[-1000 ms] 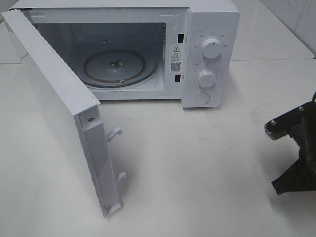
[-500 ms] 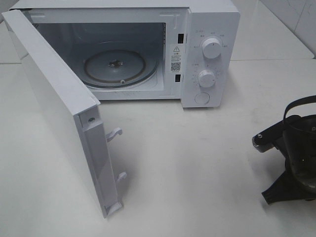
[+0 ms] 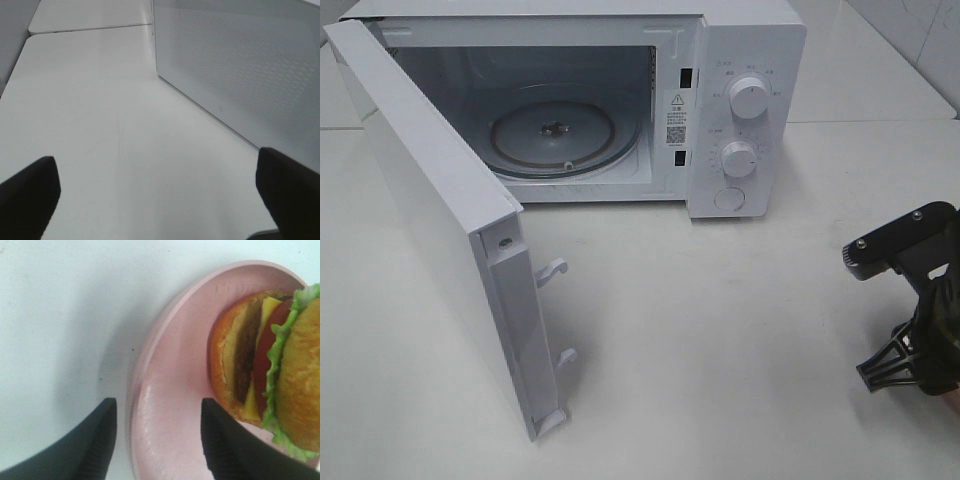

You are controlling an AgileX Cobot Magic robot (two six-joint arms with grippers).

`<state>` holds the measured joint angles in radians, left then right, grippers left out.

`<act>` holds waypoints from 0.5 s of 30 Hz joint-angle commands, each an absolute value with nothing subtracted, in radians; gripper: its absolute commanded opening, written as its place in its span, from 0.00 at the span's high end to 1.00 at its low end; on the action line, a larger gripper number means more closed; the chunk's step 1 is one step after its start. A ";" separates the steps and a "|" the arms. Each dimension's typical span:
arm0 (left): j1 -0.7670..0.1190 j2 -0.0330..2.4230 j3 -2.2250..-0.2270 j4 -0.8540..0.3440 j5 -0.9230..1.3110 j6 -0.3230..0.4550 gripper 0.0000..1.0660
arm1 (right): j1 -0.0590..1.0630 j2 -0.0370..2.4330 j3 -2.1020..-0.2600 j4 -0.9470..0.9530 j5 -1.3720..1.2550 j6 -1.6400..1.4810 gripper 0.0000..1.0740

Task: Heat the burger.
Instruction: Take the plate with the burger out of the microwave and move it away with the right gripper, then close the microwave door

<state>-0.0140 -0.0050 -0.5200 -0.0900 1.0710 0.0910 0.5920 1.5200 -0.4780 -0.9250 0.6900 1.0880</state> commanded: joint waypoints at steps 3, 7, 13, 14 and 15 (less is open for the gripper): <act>-0.010 -0.010 -0.518 -0.094 1.069 0.086 0.05 | 0.588 1.351 -0.482 -0.723 0.692 0.836 0.50; -0.010 -0.010 -0.518 -0.094 1.069 0.086 0.05 | 0.588 1.227 -0.482 -0.540 0.659 0.615 0.50; -0.010 -0.010 -0.518 -0.094 1.069 0.086 0.05 | 0.588 1.104 -0.482 -0.332 0.615 0.355 0.43; -0.010 -0.010 -0.518 -0.094 1.069 0.086 0.05 | 0.588 1.085 -0.482 -0.301 0.611 0.319 0.41; -0.010 -0.010 -0.518 -0.094 1.069 0.086 0.05 | 0.588 1.039 -0.483 -0.237 0.607 0.251 0.35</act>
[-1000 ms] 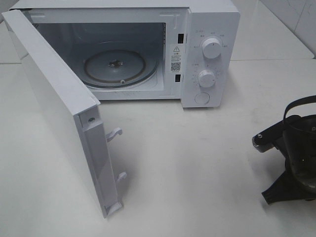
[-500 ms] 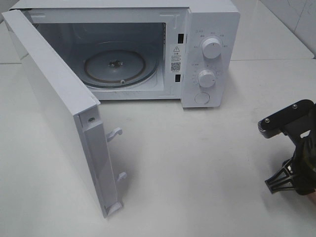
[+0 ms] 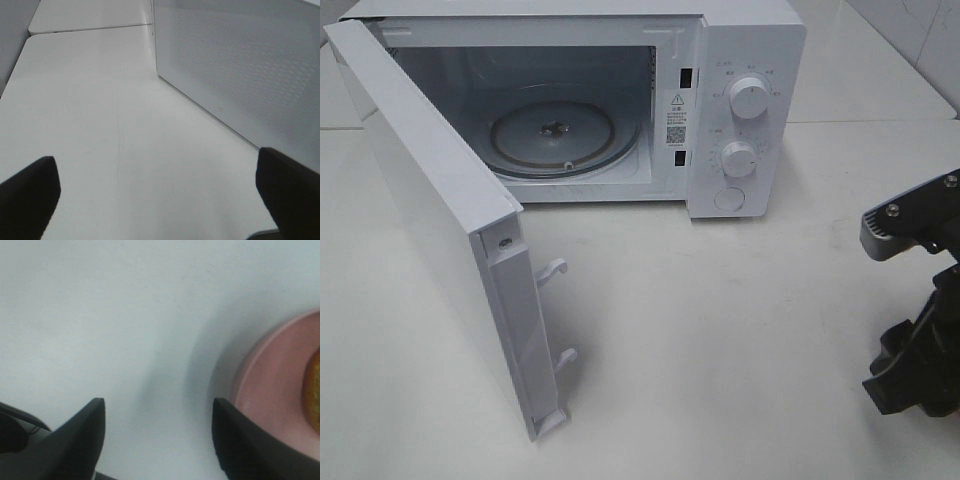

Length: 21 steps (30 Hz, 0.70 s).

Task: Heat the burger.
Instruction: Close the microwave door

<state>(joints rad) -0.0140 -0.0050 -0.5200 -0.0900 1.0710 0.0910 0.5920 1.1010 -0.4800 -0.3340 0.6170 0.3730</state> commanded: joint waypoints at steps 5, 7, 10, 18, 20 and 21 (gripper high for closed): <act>-0.010 -0.010 -0.518 -0.094 1.069 0.086 0.05 | 0.588 0.944 -0.503 -0.160 0.662 0.197 0.27; -0.010 -0.010 -0.518 -0.094 1.069 0.086 0.05 | 0.588 0.916 -0.536 -0.148 0.728 0.198 0.27; -0.010 -0.010 -0.518 -0.094 1.069 0.086 0.05 | 0.588 0.875 -0.589 -0.140 0.818 0.198 0.29; -0.010 -0.010 -0.518 -0.094 1.069 0.086 0.05 | 0.588 0.731 -0.657 -0.118 0.949 0.191 0.29; -0.010 -0.010 -0.518 -0.094 1.069 0.086 0.05 | 0.588 0.711 -0.657 -0.118 0.961 0.191 0.29; -0.010 -0.010 -0.518 -0.094 1.069 0.086 0.05 | 0.588 0.670 -0.657 -0.118 0.990 0.191 0.29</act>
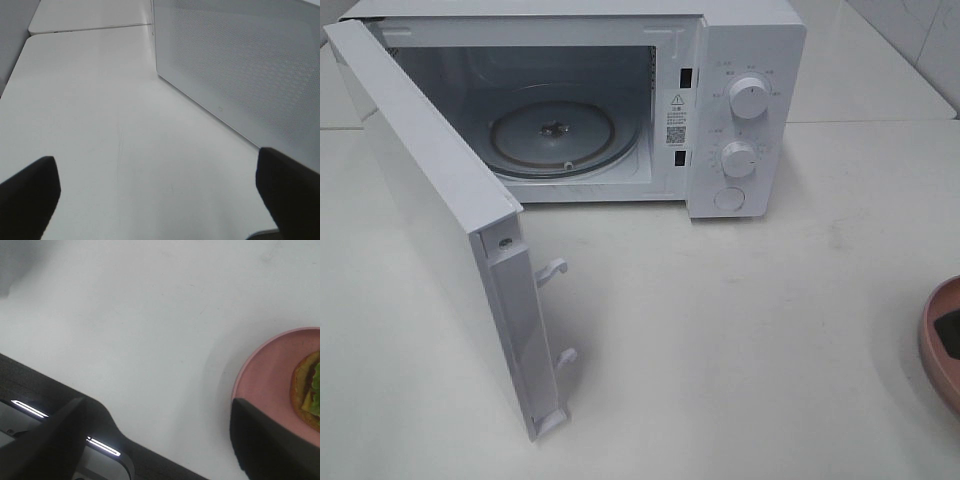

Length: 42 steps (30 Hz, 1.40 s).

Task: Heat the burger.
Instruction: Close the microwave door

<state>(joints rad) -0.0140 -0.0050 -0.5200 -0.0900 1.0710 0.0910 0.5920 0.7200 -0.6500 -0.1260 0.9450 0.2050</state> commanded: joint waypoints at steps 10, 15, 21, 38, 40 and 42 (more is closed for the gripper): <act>-0.010 -0.010 -0.518 -0.094 1.069 0.086 0.05 | 0.541 0.461 -0.653 -0.118 1.060 0.191 0.29; -0.010 -0.010 -0.518 -0.094 1.069 0.086 0.05 | 0.396 0.322 -0.620 -0.073 1.068 0.130 0.29; -0.010 -0.010 -0.518 -0.094 1.069 0.086 0.05 | 0.302 0.225 -0.574 -0.039 1.059 0.097 0.29; -0.010 -0.010 -0.518 -0.094 1.069 0.086 0.05 | 0.107 -0.033 -0.498 -0.012 0.997 0.069 0.29; -0.010 -0.010 -0.518 -0.094 1.069 0.086 0.05 | 0.104 -0.033 -0.498 -0.010 0.997 0.069 0.29; -0.010 -0.010 -0.518 -0.094 1.069 0.086 0.05 | 0.104 -0.033 -0.498 -0.011 0.997 0.072 0.29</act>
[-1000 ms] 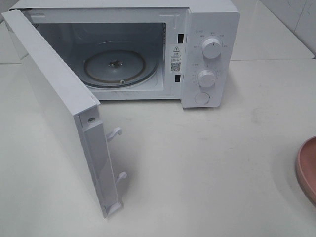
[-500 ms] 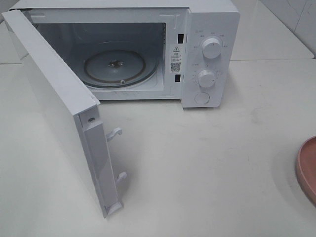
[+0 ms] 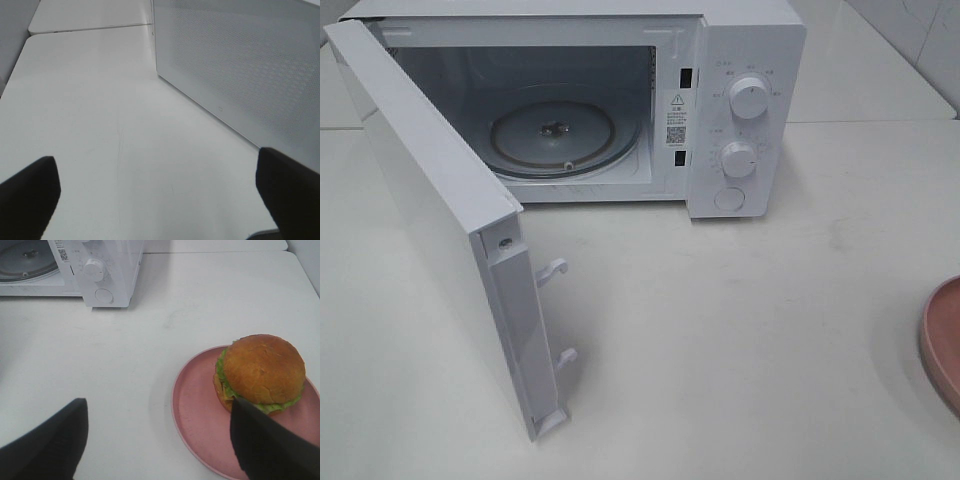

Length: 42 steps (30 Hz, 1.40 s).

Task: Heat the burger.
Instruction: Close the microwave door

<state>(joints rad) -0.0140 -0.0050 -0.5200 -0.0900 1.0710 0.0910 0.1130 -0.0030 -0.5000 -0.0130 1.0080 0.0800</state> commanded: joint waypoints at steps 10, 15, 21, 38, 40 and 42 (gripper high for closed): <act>-0.010 -0.010 -0.518 -0.094 1.069 0.086 0.05 | 0.105 -0.033 -0.498 -0.011 0.997 0.072 0.29; -0.010 -0.010 -0.518 -0.094 1.069 0.086 0.05 | 0.105 -0.033 -0.498 -0.011 0.997 0.072 0.29; -0.010 -0.010 -0.518 -0.094 1.069 0.086 0.05 | 0.105 -0.033 -0.498 -0.011 0.997 0.072 0.29; -0.010 -0.011 -0.518 -0.098 1.069 0.086 0.05 | 0.105 -0.033 -0.498 -0.011 0.997 0.072 0.29; -0.010 -0.011 -0.518 -0.098 1.069 0.086 0.05 | 0.105 -0.033 -0.498 -0.011 0.997 0.072 0.29; -0.010 -0.011 -0.518 -0.098 1.069 0.086 0.05 | 0.105 -0.033 -0.498 -0.011 0.997 0.072 0.29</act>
